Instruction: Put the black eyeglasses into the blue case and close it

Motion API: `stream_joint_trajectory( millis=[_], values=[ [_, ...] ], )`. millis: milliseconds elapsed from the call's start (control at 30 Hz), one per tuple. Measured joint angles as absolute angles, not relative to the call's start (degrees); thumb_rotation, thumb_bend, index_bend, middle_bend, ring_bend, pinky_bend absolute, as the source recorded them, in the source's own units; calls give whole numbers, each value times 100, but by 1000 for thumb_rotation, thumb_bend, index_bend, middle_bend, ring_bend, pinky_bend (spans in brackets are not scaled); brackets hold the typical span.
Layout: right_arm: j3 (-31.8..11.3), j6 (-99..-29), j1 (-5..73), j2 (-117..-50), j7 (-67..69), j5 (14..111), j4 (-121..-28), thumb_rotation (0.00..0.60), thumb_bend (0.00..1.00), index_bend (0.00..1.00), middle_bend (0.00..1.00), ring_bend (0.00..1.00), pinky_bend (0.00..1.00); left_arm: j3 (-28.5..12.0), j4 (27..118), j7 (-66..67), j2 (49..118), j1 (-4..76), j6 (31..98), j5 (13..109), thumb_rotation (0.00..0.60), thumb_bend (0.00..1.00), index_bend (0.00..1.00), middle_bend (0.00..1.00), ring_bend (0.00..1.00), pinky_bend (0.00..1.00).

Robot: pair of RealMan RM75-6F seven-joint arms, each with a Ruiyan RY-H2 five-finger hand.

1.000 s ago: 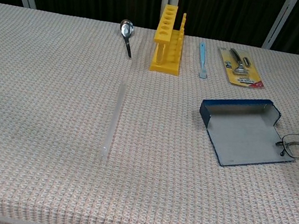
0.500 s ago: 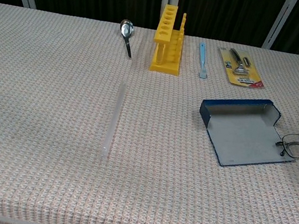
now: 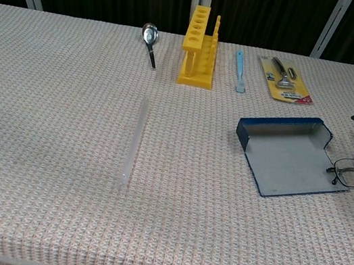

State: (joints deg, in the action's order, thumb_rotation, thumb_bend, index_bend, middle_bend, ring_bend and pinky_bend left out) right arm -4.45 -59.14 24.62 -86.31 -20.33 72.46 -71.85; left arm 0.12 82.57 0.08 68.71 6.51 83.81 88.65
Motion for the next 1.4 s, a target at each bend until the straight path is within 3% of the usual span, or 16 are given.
stream_joint_trajectory(
  millis=[300, 767, 1033, 1400],
  values=[
    [-456, -5977, 2454, -8659, -2010, 7240, -7163, 600, 381, 580, 0, 0, 0, 23, 8258, 25, 6865, 646, 8356, 8855, 478, 216, 42, 52, 80, 205],
    [-472, -6202, 2427, -8646, -1885, 7374, -7269, 600, 426, 652, 0, 0, 0, 21, 8266, 4, 6836, 610, 8415, 8863, 463, 215, 42, 51, 81, 205],
    [-502, -6619, 2383, -8534, -1911, 7657, -7874, 600, 438, 673, 0, 0, 0, 6, 8224, -68, 6860, 618, 8425, 8876, 459, 215, 42, 51, 80, 205],
    [-855, -6746, 2538, -9275, -2740, 7132, -8309, 600, 477, 683, 0, 0, 0, 56, 8168, -160, 6824, 559, 8463, 8896, 458, 215, 41, 51, 80, 205]
  ],
)
